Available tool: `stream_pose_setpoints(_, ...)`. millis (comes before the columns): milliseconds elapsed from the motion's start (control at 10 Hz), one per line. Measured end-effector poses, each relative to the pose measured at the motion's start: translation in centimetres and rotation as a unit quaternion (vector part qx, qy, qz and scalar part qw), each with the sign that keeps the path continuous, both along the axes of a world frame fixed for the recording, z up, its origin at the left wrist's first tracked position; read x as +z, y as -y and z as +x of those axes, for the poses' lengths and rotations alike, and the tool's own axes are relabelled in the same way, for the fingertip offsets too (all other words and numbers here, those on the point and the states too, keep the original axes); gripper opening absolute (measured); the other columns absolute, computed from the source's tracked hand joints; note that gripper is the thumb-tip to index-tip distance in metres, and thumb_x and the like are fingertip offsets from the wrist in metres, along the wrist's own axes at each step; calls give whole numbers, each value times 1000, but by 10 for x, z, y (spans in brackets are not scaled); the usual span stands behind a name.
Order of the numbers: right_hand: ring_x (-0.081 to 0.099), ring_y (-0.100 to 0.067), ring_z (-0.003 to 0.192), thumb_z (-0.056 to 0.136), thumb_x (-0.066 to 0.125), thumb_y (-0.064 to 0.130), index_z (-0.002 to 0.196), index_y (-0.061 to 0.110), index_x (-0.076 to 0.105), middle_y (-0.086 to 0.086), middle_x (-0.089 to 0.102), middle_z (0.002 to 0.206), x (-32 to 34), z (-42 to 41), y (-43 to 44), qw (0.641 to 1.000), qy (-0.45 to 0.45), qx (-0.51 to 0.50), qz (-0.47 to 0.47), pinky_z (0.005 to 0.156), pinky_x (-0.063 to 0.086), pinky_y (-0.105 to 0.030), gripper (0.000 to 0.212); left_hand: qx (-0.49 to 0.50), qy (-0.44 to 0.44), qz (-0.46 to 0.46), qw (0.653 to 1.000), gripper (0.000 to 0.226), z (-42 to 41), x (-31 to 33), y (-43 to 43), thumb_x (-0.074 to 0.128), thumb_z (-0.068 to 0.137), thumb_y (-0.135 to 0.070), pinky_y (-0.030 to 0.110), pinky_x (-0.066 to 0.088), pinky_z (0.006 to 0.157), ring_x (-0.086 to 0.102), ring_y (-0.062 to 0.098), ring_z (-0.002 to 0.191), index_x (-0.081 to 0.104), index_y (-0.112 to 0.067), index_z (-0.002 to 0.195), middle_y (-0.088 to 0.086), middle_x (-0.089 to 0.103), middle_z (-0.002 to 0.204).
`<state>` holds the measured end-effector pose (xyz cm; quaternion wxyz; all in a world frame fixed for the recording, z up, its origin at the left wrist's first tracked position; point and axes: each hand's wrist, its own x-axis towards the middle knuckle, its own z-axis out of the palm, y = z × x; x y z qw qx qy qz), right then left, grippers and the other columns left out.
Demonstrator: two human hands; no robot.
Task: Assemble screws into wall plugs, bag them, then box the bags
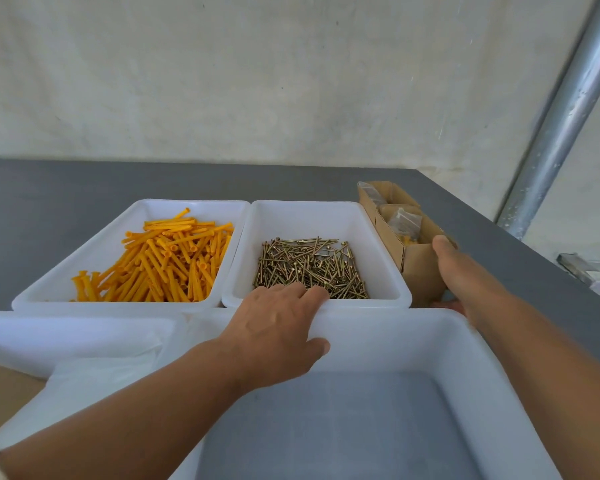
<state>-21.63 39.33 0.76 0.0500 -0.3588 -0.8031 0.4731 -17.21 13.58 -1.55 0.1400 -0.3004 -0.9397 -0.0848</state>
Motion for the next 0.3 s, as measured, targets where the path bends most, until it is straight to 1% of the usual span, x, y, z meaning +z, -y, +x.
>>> stream_pose_setpoints(100, 40, -42, 134, 98, 31, 56, 151, 12, 29, -18, 37, 151, 4, 5, -3, 994, 0, 25, 102, 107, 39, -57, 69, -1, 9, -8, 1000, 54, 1, 1, 0, 51, 89, -55, 30, 37, 92, 49, 14, 102, 35, -33, 135, -9, 52, 110)
stream_pose_setpoints(200, 46, -40, 128, 92, 46, 54, 147, 14, 32, -16, 45, 145, 9, 15, -6, 976, 4, 68, 205, 102, 43, -55, 70, 4, 40, -26, 999, 61, 5, 7, 2, 55, 90, -48, 29, 34, 95, 47, 16, 107, 28, -32, 142, -6, 50, 116)
stream_pose_setpoints(300, 59, -32, 107, 90, 53, 51, 132, 17, 49, -10, 60, 122, 24, 28, -1, 933, 1, 131, 335, 89, 51, -45, 54, 15, 85, -26, 996, 67, 8, 15, 10, 57, 90, -45, 27, 33, 93, 46, 16, 113, 23, -33, 147, -5, 47, 124)
